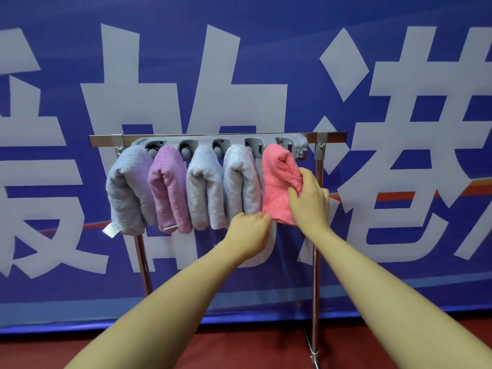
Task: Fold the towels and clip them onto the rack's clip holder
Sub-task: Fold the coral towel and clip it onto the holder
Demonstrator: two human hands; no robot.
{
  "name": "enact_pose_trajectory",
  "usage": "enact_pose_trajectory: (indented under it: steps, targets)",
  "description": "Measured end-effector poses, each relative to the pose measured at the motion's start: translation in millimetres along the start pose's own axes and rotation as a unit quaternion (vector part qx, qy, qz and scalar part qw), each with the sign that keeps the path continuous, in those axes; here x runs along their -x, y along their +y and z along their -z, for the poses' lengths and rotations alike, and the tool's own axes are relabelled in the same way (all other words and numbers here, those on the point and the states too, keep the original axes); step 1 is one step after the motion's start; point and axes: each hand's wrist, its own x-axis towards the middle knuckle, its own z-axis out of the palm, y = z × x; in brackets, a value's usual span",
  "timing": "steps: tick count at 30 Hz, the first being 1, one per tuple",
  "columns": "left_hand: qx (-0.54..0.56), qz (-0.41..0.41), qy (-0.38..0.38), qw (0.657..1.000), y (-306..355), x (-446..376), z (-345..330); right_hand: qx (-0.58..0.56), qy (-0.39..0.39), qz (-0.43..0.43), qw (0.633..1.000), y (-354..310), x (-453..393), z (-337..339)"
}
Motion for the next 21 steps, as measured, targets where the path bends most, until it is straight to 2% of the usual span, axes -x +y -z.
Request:
enact_pose_trajectory:
  steps: [3, 7, 10, 14, 17, 21]
  targets:
    - [-0.039, -0.026, 0.114, 0.992, -14, -11, 12, 0.029, -0.010, 0.006, 1.000, -2, -1, 0]
    - [-0.091, 0.040, 0.197, 0.975, -28, -32, 31, 0.078, -0.028, 0.000, 0.997, -6, -6, -9]
    - [-0.077, 0.102, 0.179, 0.975, -37, -45, 41, 0.065, -0.031, -0.016, 0.997, -9, -11, -16]
    - [-0.029, 0.170, 0.093, 0.981, -41, -53, 49, 0.059, -0.016, -0.032, 0.998, -14, -17, -31]
    - [0.008, 0.158, 0.070, 0.985, -42, -55, 50, 0.062, -0.011, -0.034, 0.997, -15, -25, -41]
    - [0.063, 0.150, 0.063, 0.985, -46, -58, 58, 0.144, 0.006, 0.027, 0.989, -8, -31, -41]
